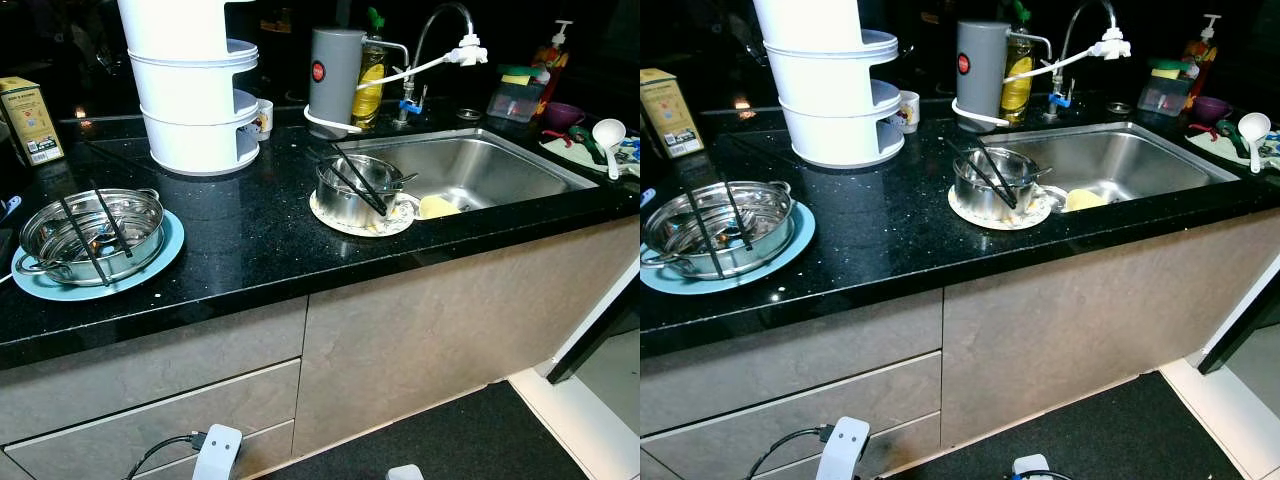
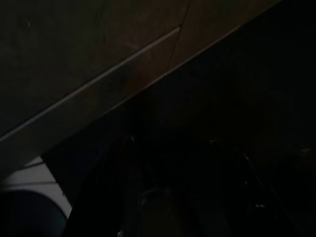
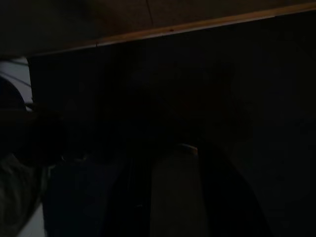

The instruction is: Kitchen organization

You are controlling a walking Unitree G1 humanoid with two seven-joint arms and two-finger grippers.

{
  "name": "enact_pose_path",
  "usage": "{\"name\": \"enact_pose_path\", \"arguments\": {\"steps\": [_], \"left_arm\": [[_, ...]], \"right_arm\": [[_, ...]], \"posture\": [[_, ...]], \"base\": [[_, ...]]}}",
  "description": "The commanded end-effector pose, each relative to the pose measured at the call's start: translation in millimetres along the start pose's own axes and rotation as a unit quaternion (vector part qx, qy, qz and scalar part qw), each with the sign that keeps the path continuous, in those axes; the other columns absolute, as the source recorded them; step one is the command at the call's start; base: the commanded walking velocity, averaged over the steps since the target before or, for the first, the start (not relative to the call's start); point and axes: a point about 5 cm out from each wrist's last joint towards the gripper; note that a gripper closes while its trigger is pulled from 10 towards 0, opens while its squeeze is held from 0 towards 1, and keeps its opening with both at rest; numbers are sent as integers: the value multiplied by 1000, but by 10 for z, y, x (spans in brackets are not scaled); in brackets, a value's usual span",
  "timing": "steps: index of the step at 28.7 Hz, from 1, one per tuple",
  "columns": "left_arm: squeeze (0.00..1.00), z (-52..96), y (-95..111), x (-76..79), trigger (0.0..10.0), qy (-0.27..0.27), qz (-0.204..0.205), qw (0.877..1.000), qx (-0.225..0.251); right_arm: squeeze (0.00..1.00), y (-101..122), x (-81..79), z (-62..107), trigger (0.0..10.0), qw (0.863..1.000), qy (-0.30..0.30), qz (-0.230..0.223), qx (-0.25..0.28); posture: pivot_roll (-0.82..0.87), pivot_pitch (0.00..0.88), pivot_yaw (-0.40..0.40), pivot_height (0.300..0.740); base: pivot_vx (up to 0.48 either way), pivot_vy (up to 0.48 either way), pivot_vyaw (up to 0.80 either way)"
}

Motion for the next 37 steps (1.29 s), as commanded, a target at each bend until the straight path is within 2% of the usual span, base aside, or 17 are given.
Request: {"name": "enact_pose_path", "arguments": {"steps": [1, 4, 5, 8, 10, 14, 19, 20, 21, 24, 25, 27, 31, 33, 34, 35, 37], "left_arm": [[0, 24, 8, 29, 10000, -10, -15, 1000, 20], [0, 86, 45, 1, 10000, -29, -57, 997, 46], [0, 86, 45, 1, 10000, -29, -57, 997, 46], [0, 175, 196, -62, 10000, -32, -74, 992, 97], [0, 214, 236, -59, 10000, -36, -85, 989, 111], [0, 355, 284, -58, 10000, -34, -115, 984, 134], [0, 460, 364, -90, 10000, -14, -110, 980, 163], [0, 524, 435, -82, 10000, -11, -99, 977, 186], [0, 524, 435, -82, 10000, -11, -99, 977, 186], [0, 638, 553, -46, 10000, -24, -113, 968, 222], [0, 837, 634, -56, 10000, -19, -122, 957, 263], [0, 1011, 690, -89, 10000, 1, -112, 947, 301], [0, 1142, 785, -93, 10000, 19, -99, 938, 331], [0, 1278, 919, -107, 10000, 51, -107, 920, 375], [0, 1278, 919, -107, 10000, 51, -107, 920, 375], [0, 1343, 978, -112, 10000, 66, -120, 909, 394], [0, 1395, 1008, -112, 10000, 74, -125, 903, 403]], "right_arm": [[0, -12, 60, 23, 10000, 1000, -8, 16, 6], [0, 84, 125, 28, 10000, 999, -20, 14, 40], [0, 84, 125, 28, 10000, 999, -20, 14, 40], [0, 321, 188, 52, 10000, 992, -19, 22, 120], [0, 395, 199, 70, 10000, 989, -18, 32, 144], [0, 571, 157, 105, 10000, 980, -4, 45, 196], [0, 652, 92, 110, 10000, 975, 18, 51, 213], [0, 708, 25, 126, 10000, 970, 39, 80, 225], [0, 708, 25, 126, 10000, 970, 39, 80, 225], [0, 774, -64, 157, 10000, 962, 56, 121, 239], [0, 828, -83, 218, 10000, 956, 66, 132, 253], [0, 871, -74, 275, 10000, 952, 75, 134, 266], [0, 913, -29, 346, 10000, 948, 71, 126, 284], [0, 960, 19, 432, 10000, 944, 64, 108, 305], [0, 960, 19, 432, 10000, 944, 64, 108, 305], [0, 983, 32, 481, 10000, 942, 62, 103, 315], [0, 993, 26, 525, 10000, 941, 63, 103, 317]], "posture": [[-21, 57, -68, 740], [-40, 69, -44, 740], [-40, 69, -44, 740], [-48, 76, -43, 740], [-52, 76, -47, 740], [-44, 73, -42, 740], [-41, 72, -42, 740], [-29, 83, -42, 740], [-29, 83, -42, 740], [-20, 80, -40, 740], [-32, 93, -37, 740], [-32, 94, -39, 740], [-27, 93, -48, 740], [-23, 94, -54, 740], [-23, 94, -54, 740], [-24, 96, -54, 740], [-23, 99, -51, 740]], "base": [[0, 0, 0], [0, 0, 0], [0, 0, 0], [0, 0, 0], [0, 0, 0], [0, 0, 0], [0, 0, 0], [0, 0, 0], [0, 0, 0], [0, 0, 0], [0, 0, 0], [0, 0, 0], [0, 0, 0], [0, 0, 0], [0, 0, 0], [0, 0, 0], [0, 0, 0]]}}
Point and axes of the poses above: a point about 5 cm out from each wrist's last joint towards the gripper, its own z axis pointing back from the gripper into the wrist, its own y axis along the axis of the wrist's last joint, x = y × z, and after that the axes turned 10 degrees about z, right-handed
